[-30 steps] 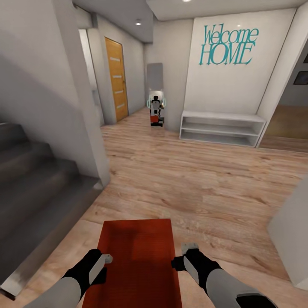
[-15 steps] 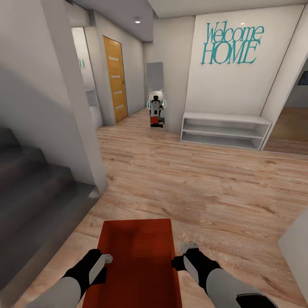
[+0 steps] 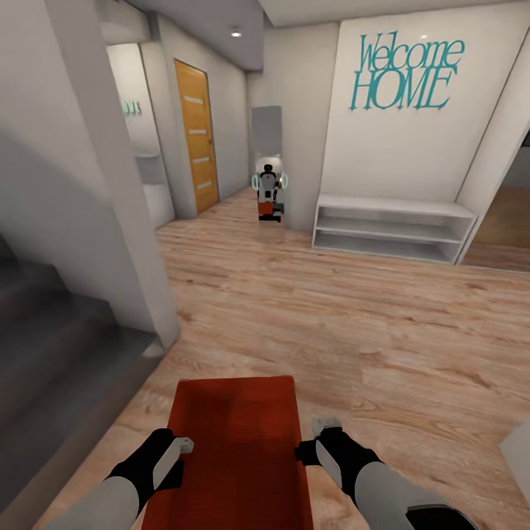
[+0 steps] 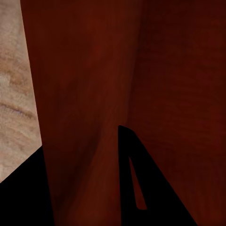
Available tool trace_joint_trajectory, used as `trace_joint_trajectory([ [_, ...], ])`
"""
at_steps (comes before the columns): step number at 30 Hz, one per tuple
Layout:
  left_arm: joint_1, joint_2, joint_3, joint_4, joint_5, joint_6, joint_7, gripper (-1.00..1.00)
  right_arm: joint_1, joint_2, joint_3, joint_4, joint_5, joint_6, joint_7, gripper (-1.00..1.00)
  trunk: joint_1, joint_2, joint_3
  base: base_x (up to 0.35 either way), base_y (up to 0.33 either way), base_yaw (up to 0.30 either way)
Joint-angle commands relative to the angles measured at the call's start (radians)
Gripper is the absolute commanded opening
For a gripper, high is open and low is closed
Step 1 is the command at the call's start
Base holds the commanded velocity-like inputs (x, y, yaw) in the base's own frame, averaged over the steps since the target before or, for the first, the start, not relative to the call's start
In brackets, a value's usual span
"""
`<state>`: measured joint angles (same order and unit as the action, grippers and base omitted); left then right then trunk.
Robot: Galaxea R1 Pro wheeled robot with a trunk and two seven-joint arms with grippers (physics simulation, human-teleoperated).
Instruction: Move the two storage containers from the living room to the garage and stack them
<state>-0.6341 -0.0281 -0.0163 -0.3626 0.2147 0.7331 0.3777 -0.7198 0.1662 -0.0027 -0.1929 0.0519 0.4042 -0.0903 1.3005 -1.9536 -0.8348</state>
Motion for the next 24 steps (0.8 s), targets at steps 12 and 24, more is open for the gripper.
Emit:
trace_joint_trajectory([
  [12,-0.001,0.0,-0.001,-0.001,0.068,-0.011,-0.002,-1.0,0.0,-0.042,0.009,-0.002,0.033,0.008,-0.005,-1.0,0.0,0.0,-0.001,0.341,0.0,0.0],
  [24,-0.001,-0.001,-0.001,0.0,0.068,-0.012,-0.002,-1.0,0.0,-0.042,0.009,-0.002,0.032,0.008,-0.005,-1.0,0.0,0.0,-0.001,0.341,0.0,0.0],
])
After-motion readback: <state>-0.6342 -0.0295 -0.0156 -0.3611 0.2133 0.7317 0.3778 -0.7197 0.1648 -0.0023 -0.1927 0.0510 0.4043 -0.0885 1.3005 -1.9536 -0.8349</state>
